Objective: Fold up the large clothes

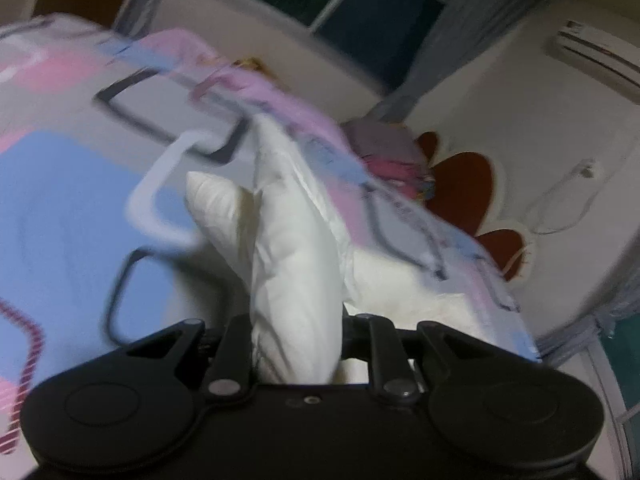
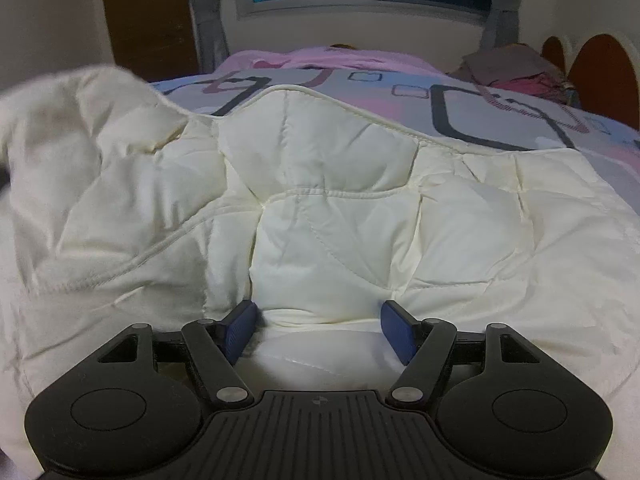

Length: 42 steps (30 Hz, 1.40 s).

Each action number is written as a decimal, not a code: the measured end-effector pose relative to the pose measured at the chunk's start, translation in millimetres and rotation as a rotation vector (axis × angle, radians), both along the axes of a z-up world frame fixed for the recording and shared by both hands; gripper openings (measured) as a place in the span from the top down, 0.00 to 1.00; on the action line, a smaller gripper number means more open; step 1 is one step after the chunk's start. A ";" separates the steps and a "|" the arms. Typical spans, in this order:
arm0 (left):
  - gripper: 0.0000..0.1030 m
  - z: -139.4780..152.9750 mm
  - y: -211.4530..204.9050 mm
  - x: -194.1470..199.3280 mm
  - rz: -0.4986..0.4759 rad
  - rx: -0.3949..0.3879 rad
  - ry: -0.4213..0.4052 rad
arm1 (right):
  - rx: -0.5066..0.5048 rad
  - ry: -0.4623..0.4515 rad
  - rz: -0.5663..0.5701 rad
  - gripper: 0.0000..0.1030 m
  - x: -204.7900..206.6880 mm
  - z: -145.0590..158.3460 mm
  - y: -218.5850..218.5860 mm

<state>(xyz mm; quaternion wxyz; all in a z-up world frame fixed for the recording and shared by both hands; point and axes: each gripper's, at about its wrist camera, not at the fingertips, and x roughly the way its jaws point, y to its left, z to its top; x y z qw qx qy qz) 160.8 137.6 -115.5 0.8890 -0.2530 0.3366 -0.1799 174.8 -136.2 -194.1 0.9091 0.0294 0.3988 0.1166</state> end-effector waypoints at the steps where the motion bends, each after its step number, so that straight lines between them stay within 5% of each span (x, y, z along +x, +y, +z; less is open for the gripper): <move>1: 0.84 12.4 -10.7 -0.4 -0.027 0.005 -0.025 | 0.008 0.006 0.007 0.34 1.1 0.9 -1.5; 5: 0.84 47.7 -73.4 2.6 -0.141 0.075 -0.099 | 0.036 0.025 0.047 0.34 3.6 3.8 -10.1; 11: 0.84 57.1 -154.4 13.2 -0.244 0.132 -0.108 | 0.131 -0.022 0.015 0.34 -8.1 31.9 -65.4; 20: 0.84 37.8 -255.1 14.0 -0.366 0.226 -0.088 | 0.084 -0.117 -0.242 0.34 -48.9 61.4 -216.2; 23: 0.84 30.4 -278.4 7.8 -0.395 0.264 -0.088 | 0.141 -0.021 -0.335 0.34 -35.8 41.6 -260.1; 25: 0.84 22.0 -298.1 6.8 -0.418 0.296 -0.084 | 0.225 0.030 -0.302 0.37 -26.0 27.3 -266.0; 26: 0.84 18.6 -306.1 6.8 -0.424 0.309 -0.081 | 0.258 0.045 -0.274 0.60 -21.2 23.3 -263.7; 27: 0.84 14.2 -314.5 6.2 -0.431 0.320 -0.080 | 0.306 0.063 -0.254 0.72 -15.3 19.6 -262.0; 36: 0.83 -27.7 -374.0 -2.1 -0.422 0.478 -0.089 | 0.285 0.085 -0.200 0.68 0.6 13.8 -267.0; 38: 0.81 -28.5 -376.6 0.8 -0.427 0.486 -0.072 | 0.263 0.055 -0.233 0.59 -17.5 22.9 -278.8; 42: 0.76 -29.0 -381.4 2.6 -0.434 0.490 -0.071 | 0.250 -0.054 -0.247 0.59 -45.7 54.1 -290.3</move>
